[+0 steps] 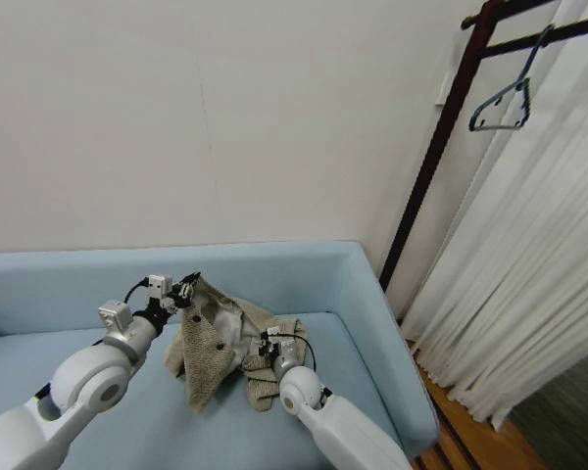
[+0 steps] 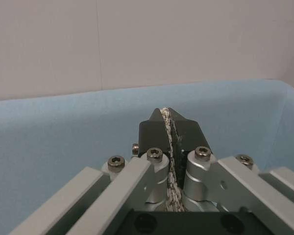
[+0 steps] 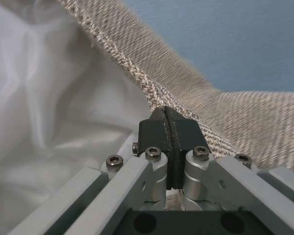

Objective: Pick up the clothes from the sofa and hang them on the clothes hanger.

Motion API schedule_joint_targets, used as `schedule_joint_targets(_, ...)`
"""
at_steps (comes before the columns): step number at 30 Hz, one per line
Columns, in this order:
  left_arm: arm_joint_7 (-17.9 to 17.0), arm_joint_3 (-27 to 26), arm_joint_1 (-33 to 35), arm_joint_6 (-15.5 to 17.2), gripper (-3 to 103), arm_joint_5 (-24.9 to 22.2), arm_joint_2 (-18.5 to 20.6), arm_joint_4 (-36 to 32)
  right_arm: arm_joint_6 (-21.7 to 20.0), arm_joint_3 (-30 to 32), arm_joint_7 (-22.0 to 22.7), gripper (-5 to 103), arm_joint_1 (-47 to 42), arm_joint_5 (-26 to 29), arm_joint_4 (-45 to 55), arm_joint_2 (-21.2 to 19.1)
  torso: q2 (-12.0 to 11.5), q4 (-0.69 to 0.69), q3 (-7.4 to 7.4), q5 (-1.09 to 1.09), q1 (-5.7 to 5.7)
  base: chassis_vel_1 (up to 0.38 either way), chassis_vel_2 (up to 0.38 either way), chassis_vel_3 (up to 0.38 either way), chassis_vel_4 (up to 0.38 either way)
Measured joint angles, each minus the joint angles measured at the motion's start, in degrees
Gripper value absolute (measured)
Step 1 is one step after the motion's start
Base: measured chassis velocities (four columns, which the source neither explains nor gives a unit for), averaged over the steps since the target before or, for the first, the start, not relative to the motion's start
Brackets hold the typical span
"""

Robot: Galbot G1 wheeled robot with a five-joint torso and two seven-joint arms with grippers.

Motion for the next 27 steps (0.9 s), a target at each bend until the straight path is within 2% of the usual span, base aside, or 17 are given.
schedule_joint_targets(16, 3.0, -4.4, 7.1, -1.6, 2, 3.7, -3.2, 2.9, 2.4, 5.5, -1.5, 0, -3.1, -7.5, 5.0, -4.1, 0.0, 0.01, 0.00, 0.00, 0.00, 0.000, 0.000, 0.000, 0.000)
schedule_joint_targets(22, 3.3, -4.5, 7.5, -2.0, 2, 4.8, -4.3, 3.9, 2.6, 5.8, -2.1, 0, -3.4, -8.2, 6.9, -5.8, 0.0, 0.00, 0.00, 0.00, 0.00, 0.000, 0.000, 0.000, 0.000)
schedule_joint_targets(27, 3.7, -4.0, 7.8, -2.0, 2, 5.9, -5.7, 4.1, 2.8, 3.6, -3.7, 0, -4.8, -7.9, 6.4, -6.6, 0.0, 0.00, 0.00, 0.00, 0.00, 0.000, 0.000, 0.000, 0.000)
